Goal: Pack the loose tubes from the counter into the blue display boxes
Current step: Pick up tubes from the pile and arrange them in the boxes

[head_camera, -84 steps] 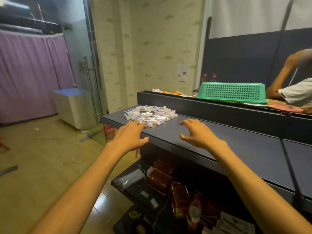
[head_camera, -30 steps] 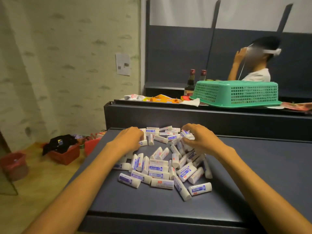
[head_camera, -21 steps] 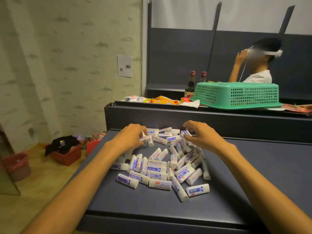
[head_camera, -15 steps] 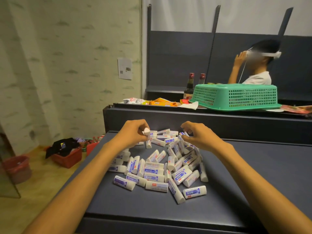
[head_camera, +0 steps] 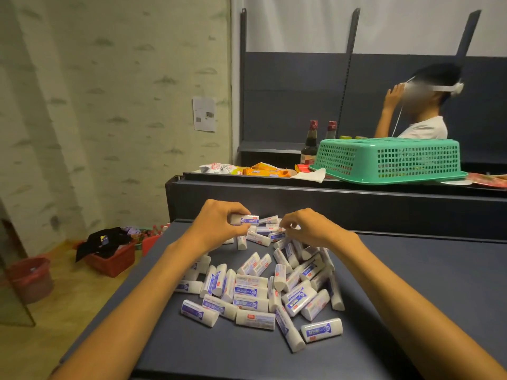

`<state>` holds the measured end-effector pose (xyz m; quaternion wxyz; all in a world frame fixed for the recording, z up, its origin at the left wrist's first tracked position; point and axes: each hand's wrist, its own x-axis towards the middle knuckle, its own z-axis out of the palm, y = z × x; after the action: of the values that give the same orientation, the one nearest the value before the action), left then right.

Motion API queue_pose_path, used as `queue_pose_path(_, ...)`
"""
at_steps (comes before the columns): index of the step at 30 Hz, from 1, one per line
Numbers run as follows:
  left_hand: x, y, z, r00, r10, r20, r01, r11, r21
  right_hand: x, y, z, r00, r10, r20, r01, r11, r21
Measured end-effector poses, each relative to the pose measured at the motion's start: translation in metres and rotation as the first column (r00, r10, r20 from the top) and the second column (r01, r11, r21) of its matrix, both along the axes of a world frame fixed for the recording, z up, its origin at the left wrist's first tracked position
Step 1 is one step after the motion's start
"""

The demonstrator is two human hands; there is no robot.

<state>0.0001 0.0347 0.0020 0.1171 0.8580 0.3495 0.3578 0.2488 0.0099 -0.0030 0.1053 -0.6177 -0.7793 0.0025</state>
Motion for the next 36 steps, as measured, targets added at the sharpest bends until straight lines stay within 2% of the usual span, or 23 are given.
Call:
queue_pose_path(15, -0.006, 0.008, -0.007, 1.0, -0.015, -0.024, 0.016, 1.0, 0.019, -0.007, 0.025, 0.004, 0.996, -0.031, 0.079, 0.039, 0.993, -0.114)
queue_pose_path(22, -0.008, 0.008, -0.008, 1.0, -0.027, -0.005, 0.027, 0.999, 0.031, -0.005, 0.013, 0.003, 0.998, -0.019, 0.063, 0.024, 0.997, -0.08)
queue_pose_path(25, -0.011, 0.008, -0.008, 1.0, -0.031, 0.005, 0.031, 0.999, 0.033, -0.003, 0.007, 0.004, 0.999, 0.005, -0.051, -0.007, 1.0, -0.025)
queue_pose_path(28, -0.013, 0.006, -0.007, 1.0, -0.025, 0.015, 0.024, 0.999, 0.041, -0.002, -0.004, 0.01, 0.956, 0.022, -0.292, -0.013, 0.999, 0.033)
queue_pose_path(32, -0.014, 0.004, -0.005, 1.0, -0.02, 0.015, 0.019, 0.999, 0.04, -0.004, -0.02, 0.017, 0.783, 0.039, -0.621, -0.044, 0.999, 0.008)
queue_pose_path(36, -0.015, -0.001, -0.003, 1.0, -0.029, 0.012, 0.028, 0.999, 0.043, -0.007, -0.03, 0.019, 0.656, 0.039, -0.754, -0.039, 0.999, 0.018)
